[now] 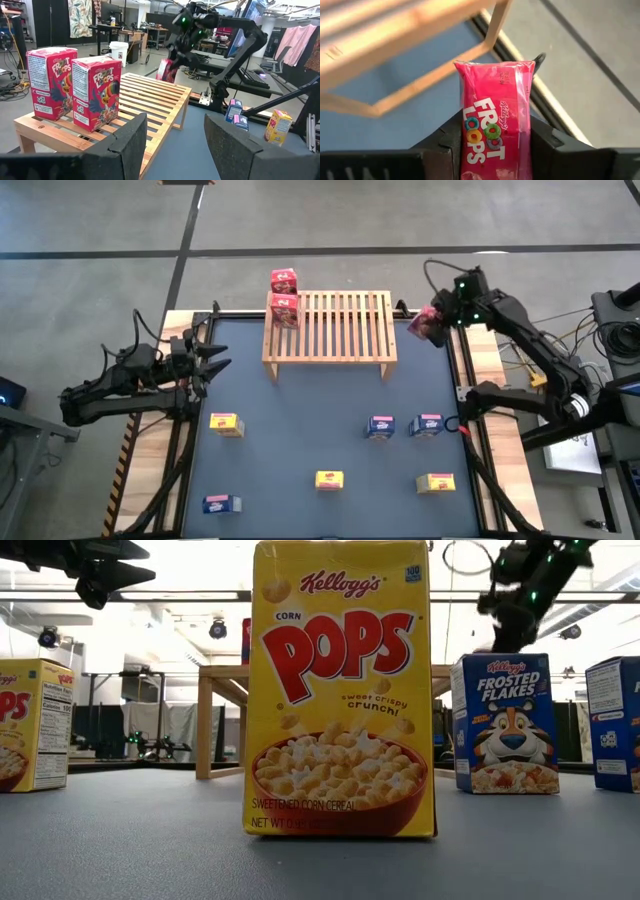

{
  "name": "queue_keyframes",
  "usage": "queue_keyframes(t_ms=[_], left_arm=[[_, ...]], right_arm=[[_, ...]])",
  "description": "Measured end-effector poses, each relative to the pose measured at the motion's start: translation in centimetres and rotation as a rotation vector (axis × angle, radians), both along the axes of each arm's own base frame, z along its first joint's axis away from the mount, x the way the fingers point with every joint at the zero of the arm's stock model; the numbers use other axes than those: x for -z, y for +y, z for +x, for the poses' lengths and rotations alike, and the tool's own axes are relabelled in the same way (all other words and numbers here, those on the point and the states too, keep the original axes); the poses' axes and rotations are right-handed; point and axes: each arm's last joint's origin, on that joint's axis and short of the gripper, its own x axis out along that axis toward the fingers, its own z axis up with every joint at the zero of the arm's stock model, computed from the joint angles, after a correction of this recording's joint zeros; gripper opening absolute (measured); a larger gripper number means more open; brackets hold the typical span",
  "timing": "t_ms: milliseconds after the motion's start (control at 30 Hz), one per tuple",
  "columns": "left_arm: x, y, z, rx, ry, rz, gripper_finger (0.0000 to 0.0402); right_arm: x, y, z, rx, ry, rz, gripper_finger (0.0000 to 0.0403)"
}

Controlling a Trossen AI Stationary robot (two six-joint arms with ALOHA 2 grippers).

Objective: Stack cereal on shelf
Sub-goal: Put the red cereal box aligned with the other red cereal boxes on the shelf

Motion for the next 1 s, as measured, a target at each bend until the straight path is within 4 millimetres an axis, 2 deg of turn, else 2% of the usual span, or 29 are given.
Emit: queue_keyframes(t_ms=[233, 400, 600, 767, 1000], left_arm=[[0.0, 0.0, 0.0, 0.001, 0.012, 0.030, 0.0181], [0.0, 0.0, 0.0, 0.001, 0.018, 0.038, 0.0181], [0.2, 0.1, 0.8, 0.007, 0.046, -0.001, 0.0196], [0.7, 0.4, 2.6, 0.028, 0.132, -0.004, 0.0245], [-0.3, 0.8, 4.6, 0.027, 0.094, 0.008, 0.0306]], right_arm=[[-4.5, 1.6, -0.2, -0.116, -0.213, -0.031, 0.0129], [-6.8, 2.4, -0.1, -0.196, -0.356, -0.029, 0.0131], [-7.8, 3.2, 1.5, -0.287, -0.431, -0.040, 0.0132], [-8.1, 3.9, 3.0, -0.387, -0.463, -0.072, 0.0132], [-8.8, 4.5, 5.7, -0.511, -0.541, -0.120, 0.0132]])
